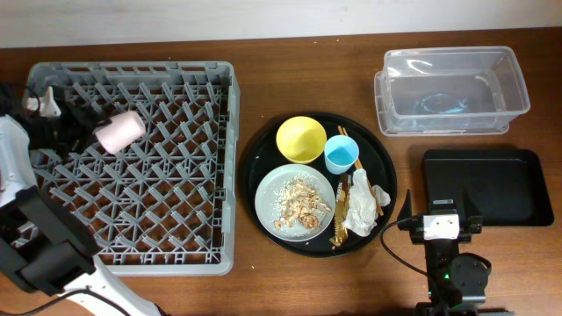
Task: Sort waste into correct bins and load items into the dishwasher rack
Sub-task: 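Lower the pink cup upside down into the rack and release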
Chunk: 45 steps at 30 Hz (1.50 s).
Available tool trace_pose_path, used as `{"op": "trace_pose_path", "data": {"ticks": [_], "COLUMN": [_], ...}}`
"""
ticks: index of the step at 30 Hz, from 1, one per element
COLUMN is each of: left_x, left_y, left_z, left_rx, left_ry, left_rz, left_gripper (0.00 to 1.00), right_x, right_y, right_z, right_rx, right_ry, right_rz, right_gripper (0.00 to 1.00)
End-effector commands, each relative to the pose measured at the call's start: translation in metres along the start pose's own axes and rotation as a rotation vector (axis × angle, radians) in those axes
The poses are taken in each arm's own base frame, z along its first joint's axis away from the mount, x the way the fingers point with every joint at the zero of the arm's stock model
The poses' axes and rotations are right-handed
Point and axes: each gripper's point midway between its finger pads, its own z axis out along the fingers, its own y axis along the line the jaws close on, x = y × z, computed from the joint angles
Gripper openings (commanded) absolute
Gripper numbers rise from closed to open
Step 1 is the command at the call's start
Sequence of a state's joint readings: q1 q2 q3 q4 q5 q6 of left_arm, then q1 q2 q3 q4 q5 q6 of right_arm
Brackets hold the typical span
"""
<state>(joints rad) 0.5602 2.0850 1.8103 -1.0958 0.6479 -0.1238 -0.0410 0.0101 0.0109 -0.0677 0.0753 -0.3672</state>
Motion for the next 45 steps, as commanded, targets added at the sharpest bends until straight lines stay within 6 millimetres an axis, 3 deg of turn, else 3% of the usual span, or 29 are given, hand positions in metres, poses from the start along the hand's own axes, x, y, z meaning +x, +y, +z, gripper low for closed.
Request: {"op": "trace_pose_path", "data": {"ticks": [1,5,7,8,10,11,14,15,17,19,24,27,31,33,39,45], "left_x": [0.015,0.007,0.000,-0.004,-0.013,-0.016,-0.020,-0.020,-0.014,-0.008,0.010,0.004,0.015,0.014,0.004,-0.008], "left_y": [0.066,0.086,0.077,0.070,0.045,0.031,-0.013,-0.037,-0.064,-0.076,-0.068,-0.042,-0.011,-0.007,0.013,0.020], "left_z": [0.013,-0.014,-0.029,-0.037,-0.050,-0.056,-0.072,-0.069,-0.052,-0.032,0.029,0.029,0.046,0.049,0.026,-0.021], "left_rx": [-0.264,-0.419,-0.428,-0.425,-0.366,-0.337,-0.305,-0.274,-0.255,-0.297,-0.424,-0.553,-0.618,-0.621,-0.726,-0.720], "left_ry": [0.065,0.033,0.015,0.001,-0.026,-0.036,-0.073,-0.080,-0.061,-0.041,0.019,-0.002,0.038,0.034,-0.039,-0.109], "left_rz": [-0.062,-0.098,-0.090,-0.083,-0.061,-0.047,0.030,0.084,0.177,0.247,0.338,0.333,0.318,0.316,0.175,0.049], "left_gripper": [0.40,0.40,0.40,0.35,0.08,0.01,0.00,0.00,0.00,0.00,0.00,0.00,0.00,0.00,0.00,0.00], "right_x": [0.003,0.003,0.003,0.003,0.003,0.003,0.003,0.003,0.003,0.003,0.003,0.003,0.003,0.003,0.003,0.003], "right_y": [0.000,0.000,0.000,0.000,0.000,0.000,0.000,0.000,0.000,0.000,0.000,0.000,0.000,0.000,0.000,0.000], "right_z": [0.000,0.000,0.000,0.000,0.000,0.000,0.000,0.000,0.000,0.000,0.000,0.000,0.000,0.000,0.000,0.000], "right_rx": [0.005,0.005,0.005,0.005,0.005,0.005,0.005,0.005,0.005,0.005,0.005,0.005,0.005,0.005,0.005,0.005], "right_ry": [0.008,0.009,0.008,0.009,0.009,0.009,0.009,0.009,0.008,0.008,0.009,0.009,0.009,0.009,0.009,0.008], "right_rz": [0.000,0.000,0.000,0.000,0.000,0.000,0.000,0.000,0.000,0.000,0.000,0.000,0.000,0.000,0.000,0.000], "right_gripper": [0.98,0.99,0.99,0.99,0.99,0.99,0.99,0.99,0.99,0.99,0.99,0.99,0.99,0.99,0.99,0.99]}}
